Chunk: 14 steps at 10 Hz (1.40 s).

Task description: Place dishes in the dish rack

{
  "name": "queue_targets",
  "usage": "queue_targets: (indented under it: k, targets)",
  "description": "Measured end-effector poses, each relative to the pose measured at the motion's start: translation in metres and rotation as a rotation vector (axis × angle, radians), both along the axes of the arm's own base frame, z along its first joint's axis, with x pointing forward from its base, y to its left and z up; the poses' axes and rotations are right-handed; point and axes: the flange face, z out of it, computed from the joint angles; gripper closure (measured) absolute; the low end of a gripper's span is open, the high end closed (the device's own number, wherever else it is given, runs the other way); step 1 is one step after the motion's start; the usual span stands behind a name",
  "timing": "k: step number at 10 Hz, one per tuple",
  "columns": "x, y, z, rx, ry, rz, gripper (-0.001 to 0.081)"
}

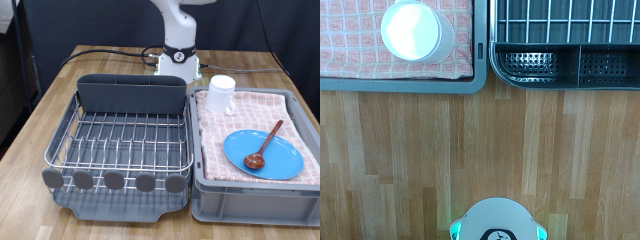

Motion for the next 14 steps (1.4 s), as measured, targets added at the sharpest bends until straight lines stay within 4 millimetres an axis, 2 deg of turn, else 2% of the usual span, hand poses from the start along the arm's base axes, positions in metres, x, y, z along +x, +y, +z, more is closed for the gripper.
queue_targets:
  k: [2,4,10,14]
  targets:
    - [0.004,0.003,-0.008,0.007,-0.009,-0.023,0.0004]
    - [0.016,0.018,-0.024,0.018,-0.047,-0.1,0.0004]
    - [0.076,0.084,-0.064,-0.014,-0.119,-0.317,0.0004]
    - [0.121,0.117,-0.081,-0.031,-0.071,-0.422,0.0004]
